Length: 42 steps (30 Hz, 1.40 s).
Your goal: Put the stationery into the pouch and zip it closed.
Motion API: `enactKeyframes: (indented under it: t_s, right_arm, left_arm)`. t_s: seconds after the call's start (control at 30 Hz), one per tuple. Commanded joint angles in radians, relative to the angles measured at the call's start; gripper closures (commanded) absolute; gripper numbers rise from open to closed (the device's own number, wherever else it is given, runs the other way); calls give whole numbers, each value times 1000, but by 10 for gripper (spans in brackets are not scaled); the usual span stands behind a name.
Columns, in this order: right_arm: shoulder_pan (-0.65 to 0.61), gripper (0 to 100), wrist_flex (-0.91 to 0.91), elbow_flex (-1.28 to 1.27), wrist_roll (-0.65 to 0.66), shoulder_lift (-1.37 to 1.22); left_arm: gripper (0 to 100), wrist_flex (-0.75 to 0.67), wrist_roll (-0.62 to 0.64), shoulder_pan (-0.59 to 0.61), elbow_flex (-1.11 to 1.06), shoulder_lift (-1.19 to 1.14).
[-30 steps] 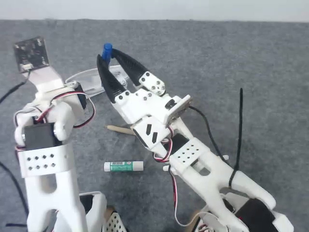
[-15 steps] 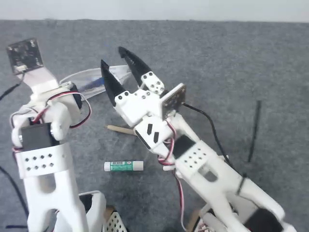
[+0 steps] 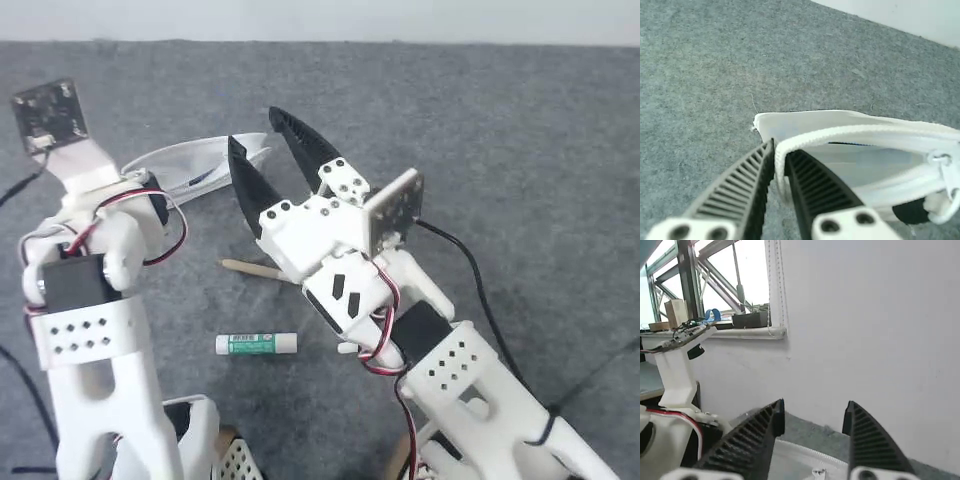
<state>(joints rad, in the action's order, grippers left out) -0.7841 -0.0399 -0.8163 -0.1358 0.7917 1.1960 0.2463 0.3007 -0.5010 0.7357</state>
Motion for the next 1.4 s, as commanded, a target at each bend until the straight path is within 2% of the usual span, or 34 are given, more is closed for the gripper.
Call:
enactKeyframes:
  t_s: [0.0,0.13,0.33,0.47,0.6,0.9,1.0,1.17,1.37]
  right_arm:
    - [4,818,136,117,-14,44]
    - [5,818,283,187,-8,44]
    - [4,818,453,239,-6,42]
    - [5,818,529,235,61,42]
    - [12,818,717,236,68,42]
    - [114,818,1116,233,77,42]
    - [113,818,1224,226,158,42]
    - [113,818,1274,120,284,42]
    - [113,818,1191,-71,397,42]
  left_arm:
    - [989,-2,-8,6,8,8]
    - [989,-2,-8,8,8,8]
    - [989,-3,-2,81,12,8]
    - [989,-3,-2,106,13,8]
    - [989,-3,-2,109,13,8]
    - [989,-3,-2,109,12,8]
    - [989,-3,-2,109,12,8]
    - [989,-3,-5,109,12,8]
    - [989,-3,-6,109,12,8]
